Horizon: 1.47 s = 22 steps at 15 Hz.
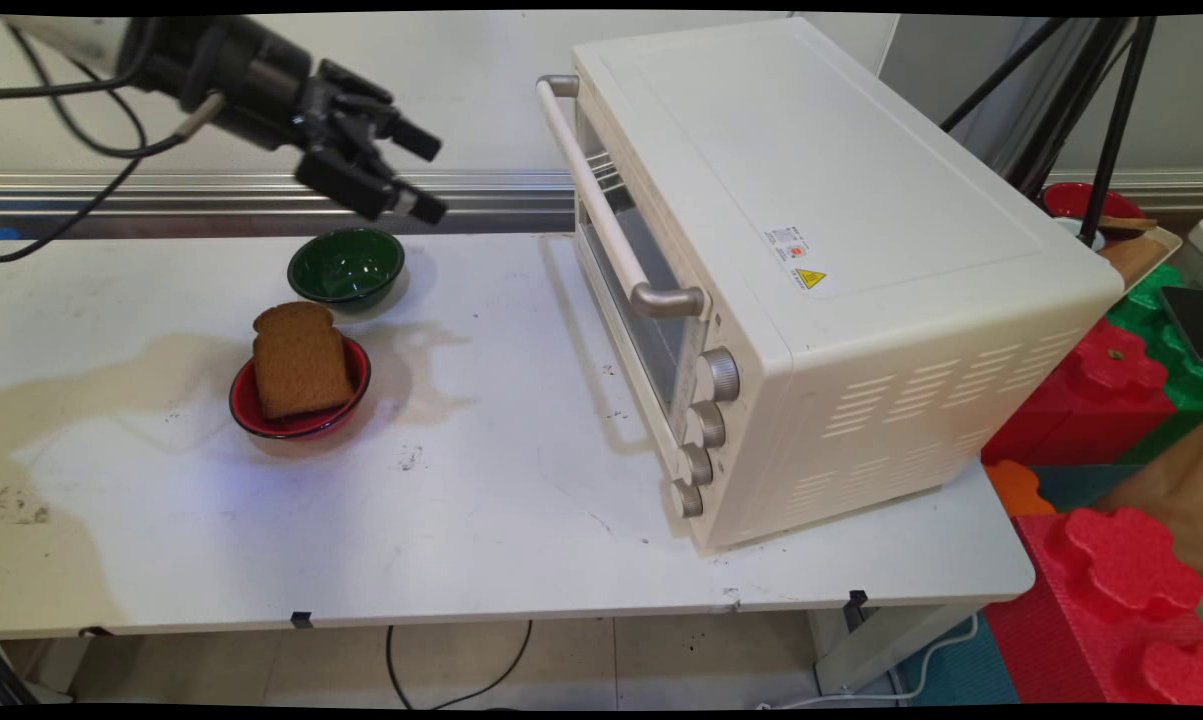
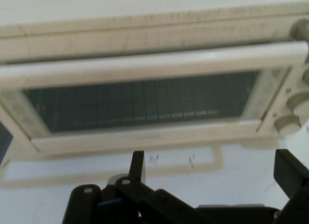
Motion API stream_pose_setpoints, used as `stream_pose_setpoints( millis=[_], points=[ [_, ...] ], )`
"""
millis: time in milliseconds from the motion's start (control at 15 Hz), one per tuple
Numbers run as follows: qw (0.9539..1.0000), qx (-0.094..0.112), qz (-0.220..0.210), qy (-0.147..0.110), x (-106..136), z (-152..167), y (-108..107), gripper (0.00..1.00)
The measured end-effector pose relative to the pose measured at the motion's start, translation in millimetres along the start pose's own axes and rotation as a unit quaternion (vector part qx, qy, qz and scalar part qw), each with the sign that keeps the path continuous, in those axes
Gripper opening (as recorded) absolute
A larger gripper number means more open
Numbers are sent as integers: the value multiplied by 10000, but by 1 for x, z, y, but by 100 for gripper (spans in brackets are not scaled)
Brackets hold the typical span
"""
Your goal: Open the oven
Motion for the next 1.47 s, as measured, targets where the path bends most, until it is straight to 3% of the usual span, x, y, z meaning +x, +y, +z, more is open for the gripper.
stream_pose_setpoints(
  millis=[667, 1067, 1133, 1467],
  points=[
    [9994, -13, -70, 330, 58, 59, -10, 100],
    [9993, -35, -67, 365, 72, 78, -12, 100],
    [9993, -38, -60, 365, 74, 82, -12, 0],
    [9994, -22, -54, 338, 79, 94, -13, 0]
  ],
)
